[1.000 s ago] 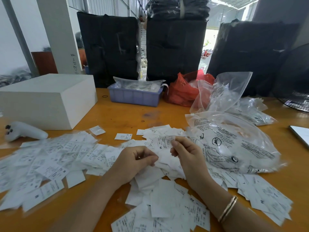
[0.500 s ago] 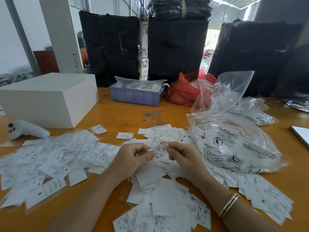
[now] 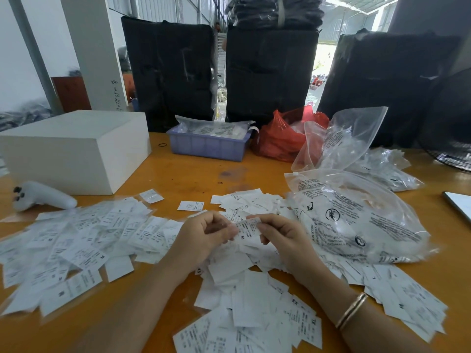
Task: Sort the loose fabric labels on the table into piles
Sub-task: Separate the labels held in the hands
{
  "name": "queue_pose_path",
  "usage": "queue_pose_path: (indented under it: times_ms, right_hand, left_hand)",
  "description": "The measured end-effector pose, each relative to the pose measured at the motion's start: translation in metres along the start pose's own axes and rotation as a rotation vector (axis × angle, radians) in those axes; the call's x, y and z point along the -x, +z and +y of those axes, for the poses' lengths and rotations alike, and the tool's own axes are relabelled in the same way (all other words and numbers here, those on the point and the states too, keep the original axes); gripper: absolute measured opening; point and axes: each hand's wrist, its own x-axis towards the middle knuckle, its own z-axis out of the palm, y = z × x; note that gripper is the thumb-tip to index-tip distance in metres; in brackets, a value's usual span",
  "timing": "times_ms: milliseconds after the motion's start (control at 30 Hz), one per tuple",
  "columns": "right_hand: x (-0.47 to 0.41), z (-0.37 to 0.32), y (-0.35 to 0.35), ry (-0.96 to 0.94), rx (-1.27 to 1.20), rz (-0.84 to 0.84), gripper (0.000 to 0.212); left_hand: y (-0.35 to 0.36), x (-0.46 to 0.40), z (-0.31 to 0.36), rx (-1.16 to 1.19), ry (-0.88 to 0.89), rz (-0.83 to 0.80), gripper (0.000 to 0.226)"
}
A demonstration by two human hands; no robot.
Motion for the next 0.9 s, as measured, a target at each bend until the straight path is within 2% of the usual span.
queue_pose_path:
  times_ms: [100,267,333,500,600,700,900]
  right_hand:
    - [-0.0002,-0.0004,0.0001,0.006,-0.032,0.011,0.034]
    - [-0.0010,-0.0002,0.0002,0.023,-0.044,0.074,0.034]
    - [-0.0015,-0.0001,-0.0006,0.033,-0.063,0.092,0.033]
    - [0.0003,-0.0017,-0.0016,0.011,-0.056,0.036,0.031]
    - [0.0005,-0.0020,-0.0010,0.015,-0.035,0.004,0.031]
    - [0.0007,-0.0022,-0.0002,0.010,-0.046,0.006,0.031]
    - [0.0001,0.0009,-0.0038,0.012,-0.055,0.013,0.034]
  left_hand:
    - [-0.0009,-0.0005,-0.0033,-0.054,0.010,0.000,0.035]
    - [-0.0012,0.0021,0.0007,0.008,0.009,-0.096,0.012]
    - [-0.0020,0.0023,-0.0001,0.046,0.009,-0.111,0.016]
    - [-0.0016,0.0021,0.0018,0.051,0.021,-0.043,0.016]
    - [0.0000,0.0020,0.0017,0.041,0.010,-0.064,0.011]
    - [0.0010,0.0023,0.0008,-0.016,0.033,-0.076,0.010]
    - [-0.0003,0.0013,0.0040,0.054,0.016,-0.009,0.009]
